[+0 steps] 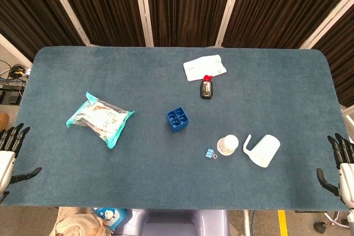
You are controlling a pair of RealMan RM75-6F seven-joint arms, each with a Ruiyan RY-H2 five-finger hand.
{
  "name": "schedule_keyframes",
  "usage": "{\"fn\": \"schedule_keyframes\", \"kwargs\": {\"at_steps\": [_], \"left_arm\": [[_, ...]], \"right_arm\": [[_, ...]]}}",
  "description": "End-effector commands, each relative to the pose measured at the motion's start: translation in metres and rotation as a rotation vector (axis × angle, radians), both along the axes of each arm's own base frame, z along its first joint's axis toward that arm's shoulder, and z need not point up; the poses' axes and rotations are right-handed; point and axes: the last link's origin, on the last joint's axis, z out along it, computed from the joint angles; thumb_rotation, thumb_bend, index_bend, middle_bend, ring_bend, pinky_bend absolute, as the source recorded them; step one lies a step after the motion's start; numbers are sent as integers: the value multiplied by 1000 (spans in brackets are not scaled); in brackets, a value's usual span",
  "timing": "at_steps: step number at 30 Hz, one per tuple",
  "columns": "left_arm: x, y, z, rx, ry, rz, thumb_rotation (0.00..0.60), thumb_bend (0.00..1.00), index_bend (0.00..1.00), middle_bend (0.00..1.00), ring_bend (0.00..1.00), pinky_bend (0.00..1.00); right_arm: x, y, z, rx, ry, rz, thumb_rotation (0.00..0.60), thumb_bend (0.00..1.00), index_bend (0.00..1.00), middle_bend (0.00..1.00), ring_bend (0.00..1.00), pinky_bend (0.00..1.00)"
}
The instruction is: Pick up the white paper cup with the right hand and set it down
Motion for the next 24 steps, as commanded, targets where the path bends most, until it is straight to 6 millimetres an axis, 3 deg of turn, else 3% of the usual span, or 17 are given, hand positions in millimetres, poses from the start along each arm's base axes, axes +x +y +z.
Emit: {"fn": "schedule_keyframes", "kwargs": {"at_steps": [1, 20, 24], "left_arm": [[0, 0, 0, 0, -1, 4, 600, 0, 0, 0, 0, 0], [-1, -1, 1, -18, -27, 19, 600, 0, 0, 0, 0, 0], [-1, -1, 0, -22, -24, 23, 600, 0, 0, 0, 0, 0]], "right_arm": [[-1, 0, -1, 2, -2, -2, 600, 404, 0, 0, 0, 61], [-2, -4, -5, 21, 0, -37, 600, 404, 0, 0, 0, 61], [0, -8, -5, 20, -1, -26, 600, 403, 0, 0, 0, 108]]}}
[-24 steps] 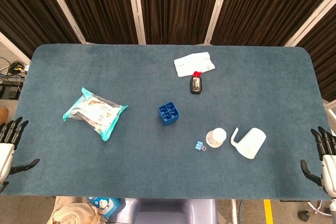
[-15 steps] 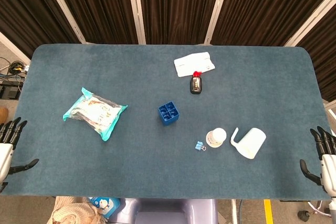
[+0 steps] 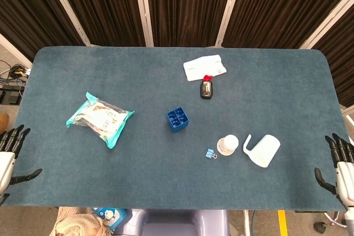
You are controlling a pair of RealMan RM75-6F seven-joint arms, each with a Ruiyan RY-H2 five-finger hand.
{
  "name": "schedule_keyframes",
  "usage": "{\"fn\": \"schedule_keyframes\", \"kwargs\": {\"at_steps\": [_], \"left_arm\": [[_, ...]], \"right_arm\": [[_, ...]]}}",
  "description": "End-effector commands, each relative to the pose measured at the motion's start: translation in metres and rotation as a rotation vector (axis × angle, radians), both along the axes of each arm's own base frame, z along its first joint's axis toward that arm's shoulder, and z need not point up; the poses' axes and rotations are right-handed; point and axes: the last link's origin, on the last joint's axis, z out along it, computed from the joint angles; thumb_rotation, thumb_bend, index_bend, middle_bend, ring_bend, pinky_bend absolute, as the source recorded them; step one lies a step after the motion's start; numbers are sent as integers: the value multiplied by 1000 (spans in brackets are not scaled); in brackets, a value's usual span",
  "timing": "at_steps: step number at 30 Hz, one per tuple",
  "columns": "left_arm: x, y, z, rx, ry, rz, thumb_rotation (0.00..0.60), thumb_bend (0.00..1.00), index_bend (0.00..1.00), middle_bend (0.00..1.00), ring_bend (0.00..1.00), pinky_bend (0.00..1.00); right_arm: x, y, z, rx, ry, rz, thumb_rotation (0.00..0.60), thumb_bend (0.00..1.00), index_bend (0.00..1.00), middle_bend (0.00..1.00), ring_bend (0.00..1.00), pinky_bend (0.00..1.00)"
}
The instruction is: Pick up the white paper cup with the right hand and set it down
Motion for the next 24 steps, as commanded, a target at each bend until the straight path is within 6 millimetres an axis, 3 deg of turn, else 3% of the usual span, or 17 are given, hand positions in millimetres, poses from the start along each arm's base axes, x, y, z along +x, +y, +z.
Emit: {"fn": "schedule_keyframes", "kwargs": {"at_steps": [1, 5, 10, 13, 18, 24], "left_arm": [[1, 0, -1, -2, 4, -3, 600, 0, 0, 0, 0, 0], [2, 1, -2, -2, 11, -5, 600, 0, 0, 0, 0, 0], [1, 2, -3, -7, 11, 7, 600, 0, 0, 0, 0, 0], [1, 2, -4, -12, 10, 11, 600, 0, 0, 0, 0, 0], [1, 2, -3, -13, 5, 9, 600, 0, 0, 0, 0, 0], [1, 3, -4, -23, 2, 13, 600, 0, 0, 0, 0, 0]], "right_arm": [[4, -6, -1, 3, -3, 21, 600, 402, 0, 0, 0, 129], [17, -22, -6, 30, -26, 58, 600, 402, 0, 1, 27, 206], [46, -52, -14, 65, -18, 130, 600, 401, 8, 122, 181, 364], [65, -70, -25, 108, -35, 147, 600, 402, 29, 146, 217, 425], [88, -89, -48, 175, -14, 165, 600, 402, 59, 149, 220, 426], [105, -98, -77, 261, 21, 170, 600, 401, 59, 149, 211, 355]]}}
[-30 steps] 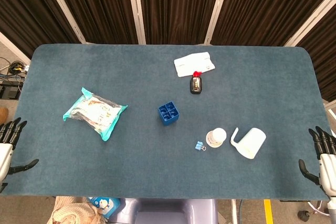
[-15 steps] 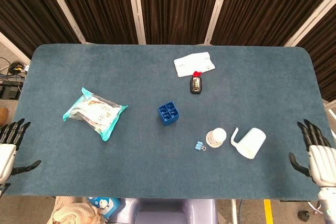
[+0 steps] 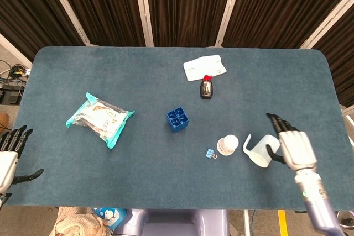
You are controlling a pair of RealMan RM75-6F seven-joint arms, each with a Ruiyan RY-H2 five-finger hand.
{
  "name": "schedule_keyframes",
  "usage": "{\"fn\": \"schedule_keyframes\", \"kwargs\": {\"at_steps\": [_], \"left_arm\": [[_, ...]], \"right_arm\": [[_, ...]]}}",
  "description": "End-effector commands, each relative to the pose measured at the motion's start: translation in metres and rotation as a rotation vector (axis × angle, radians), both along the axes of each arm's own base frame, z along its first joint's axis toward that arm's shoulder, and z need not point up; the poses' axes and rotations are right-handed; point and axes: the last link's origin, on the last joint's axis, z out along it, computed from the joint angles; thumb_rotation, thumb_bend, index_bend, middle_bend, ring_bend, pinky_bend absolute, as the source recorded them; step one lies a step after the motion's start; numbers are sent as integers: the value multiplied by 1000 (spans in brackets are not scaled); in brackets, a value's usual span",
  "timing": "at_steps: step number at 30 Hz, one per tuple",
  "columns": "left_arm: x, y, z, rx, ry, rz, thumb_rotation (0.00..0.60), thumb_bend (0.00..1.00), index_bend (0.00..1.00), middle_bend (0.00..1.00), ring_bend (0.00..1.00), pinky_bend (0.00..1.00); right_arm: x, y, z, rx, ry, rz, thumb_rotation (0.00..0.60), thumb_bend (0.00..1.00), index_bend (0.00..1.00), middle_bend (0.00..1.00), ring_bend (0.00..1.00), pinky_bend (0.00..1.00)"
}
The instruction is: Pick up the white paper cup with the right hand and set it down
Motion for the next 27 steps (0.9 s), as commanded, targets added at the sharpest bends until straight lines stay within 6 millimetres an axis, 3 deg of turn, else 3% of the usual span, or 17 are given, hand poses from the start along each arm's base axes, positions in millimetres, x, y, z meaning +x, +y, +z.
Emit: {"fn": "schedule_keyframes", "kwargs": {"at_steps": [1, 11, 27], "left_arm": [[0, 0, 0, -2, -3, -1, 600, 0, 0, 0, 0, 0], [0, 1, 2, -3, -14, 1, 600, 0, 0, 0, 0, 0], [0, 2, 3, -4, -25, 5, 600, 0, 0, 0, 0, 0]], "right_arm": [[16, -8, -23, 67, 13, 5, 600, 401, 59, 148, 207, 349], [29, -16, -57, 146, 59, -37, 600, 402, 70, 147, 184, 314], [33, -16, -85, 208, 94, -76, 600, 401, 82, 147, 152, 314]]}}
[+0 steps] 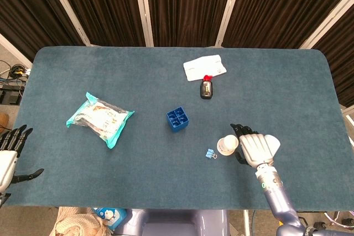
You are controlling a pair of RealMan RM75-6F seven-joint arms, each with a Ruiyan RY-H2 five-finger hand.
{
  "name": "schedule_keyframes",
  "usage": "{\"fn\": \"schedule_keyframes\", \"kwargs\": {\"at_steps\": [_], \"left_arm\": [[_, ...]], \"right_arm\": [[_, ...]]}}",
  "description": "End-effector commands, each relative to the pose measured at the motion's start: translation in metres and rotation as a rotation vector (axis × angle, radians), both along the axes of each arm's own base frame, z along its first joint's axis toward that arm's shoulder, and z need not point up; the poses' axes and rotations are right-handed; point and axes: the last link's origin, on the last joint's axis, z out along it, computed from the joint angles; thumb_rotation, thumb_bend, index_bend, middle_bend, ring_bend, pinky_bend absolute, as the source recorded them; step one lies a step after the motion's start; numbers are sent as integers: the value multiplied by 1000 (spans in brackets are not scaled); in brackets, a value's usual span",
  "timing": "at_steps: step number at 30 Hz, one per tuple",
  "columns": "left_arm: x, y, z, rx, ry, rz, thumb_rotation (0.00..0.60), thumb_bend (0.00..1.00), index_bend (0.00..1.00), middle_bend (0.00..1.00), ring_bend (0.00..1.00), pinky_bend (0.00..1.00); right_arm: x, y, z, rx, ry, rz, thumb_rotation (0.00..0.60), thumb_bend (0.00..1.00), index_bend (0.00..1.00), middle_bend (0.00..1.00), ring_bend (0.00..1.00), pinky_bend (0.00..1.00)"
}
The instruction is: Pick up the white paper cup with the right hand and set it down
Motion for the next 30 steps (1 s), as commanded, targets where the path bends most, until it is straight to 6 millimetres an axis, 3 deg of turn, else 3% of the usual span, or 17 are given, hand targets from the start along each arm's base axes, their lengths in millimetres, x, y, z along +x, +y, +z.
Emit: {"fn": "schedule_keyframes", "kwargs": {"at_steps": [1, 10, 13, 23, 30], "left_arm": [[0, 0, 0, 0, 0, 0, 600, 0, 0, 0, 0, 0], [0, 1, 0, 0, -1, 3, 600, 0, 0, 0, 0, 0], [0, 1, 0, 1, -1, 4, 600, 0, 0, 0, 0, 0], [-1, 1, 0, -5, -2, 8, 600, 0, 0, 0, 0, 0], [0, 1, -1, -6, -5, 8, 600, 0, 0, 0, 0, 0]], "right_arm": [[1, 1, -3, 9, -1, -4, 600, 400, 82, 147, 151, 314], [11, 3, -13, 23, -10, 11, 600, 401, 84, 147, 151, 314], [13, 3, -18, 26, -12, 12, 600, 400, 130, 147, 151, 314], [9, -2, -28, 26, 7, -9, 600, 400, 148, 149, 154, 318], [10, -1, -32, 27, 8, -4, 600, 400, 302, 259, 286, 462]]}}
